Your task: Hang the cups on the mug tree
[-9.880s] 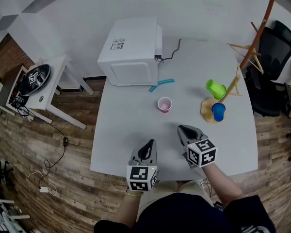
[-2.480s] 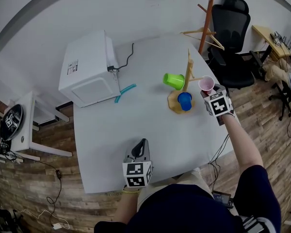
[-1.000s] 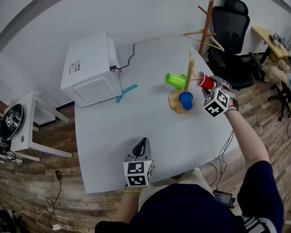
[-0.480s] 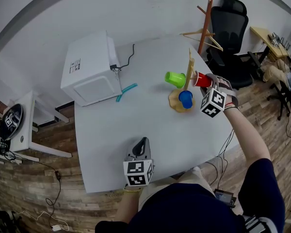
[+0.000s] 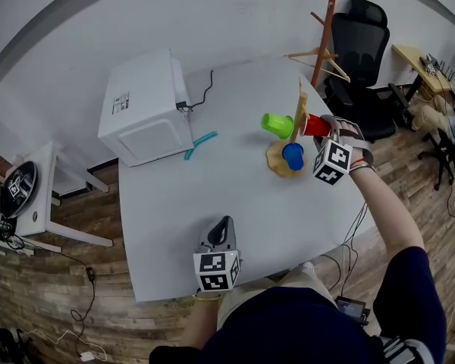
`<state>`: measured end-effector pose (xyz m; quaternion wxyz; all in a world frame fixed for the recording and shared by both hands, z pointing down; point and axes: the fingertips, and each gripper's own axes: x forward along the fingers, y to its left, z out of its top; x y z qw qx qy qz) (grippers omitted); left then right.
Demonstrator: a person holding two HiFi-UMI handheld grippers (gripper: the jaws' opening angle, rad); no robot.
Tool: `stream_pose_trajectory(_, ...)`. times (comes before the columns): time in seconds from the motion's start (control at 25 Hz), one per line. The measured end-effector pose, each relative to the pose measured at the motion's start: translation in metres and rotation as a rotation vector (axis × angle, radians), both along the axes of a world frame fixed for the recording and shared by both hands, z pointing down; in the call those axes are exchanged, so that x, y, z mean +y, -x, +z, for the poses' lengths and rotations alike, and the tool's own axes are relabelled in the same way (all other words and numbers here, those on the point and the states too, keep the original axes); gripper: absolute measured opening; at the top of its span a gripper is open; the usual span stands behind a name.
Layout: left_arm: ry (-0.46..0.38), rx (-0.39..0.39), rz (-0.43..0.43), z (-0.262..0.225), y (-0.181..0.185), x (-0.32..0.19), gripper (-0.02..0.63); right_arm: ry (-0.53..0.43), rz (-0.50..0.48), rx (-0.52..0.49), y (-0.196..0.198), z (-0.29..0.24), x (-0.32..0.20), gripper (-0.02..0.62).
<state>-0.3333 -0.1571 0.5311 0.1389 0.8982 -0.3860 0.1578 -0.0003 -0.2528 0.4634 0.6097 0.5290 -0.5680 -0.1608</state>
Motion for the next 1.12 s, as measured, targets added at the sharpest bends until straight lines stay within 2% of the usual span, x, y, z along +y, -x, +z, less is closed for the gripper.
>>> stream_pose_trajectory(0.2,0.001,0.005,0.003,0.001,0.001,-0.002,0.020,0.004,-0.031,0.070,0.004,-0.002,-0.001,0.242)
stream_pose_trajectory(0.6,-0.003,0.006,0.002,0.000,0.004,-0.001,0.020,0.030,-0.081,0.146,0.014,0.002,0.000,0.242)
stream_pose_trajectory(1.12,-0.010,-0.001,0.000,-0.003,0.006,0.002,0.020,0.019,-0.076,0.122,0.017,0.003,0.004,0.242)
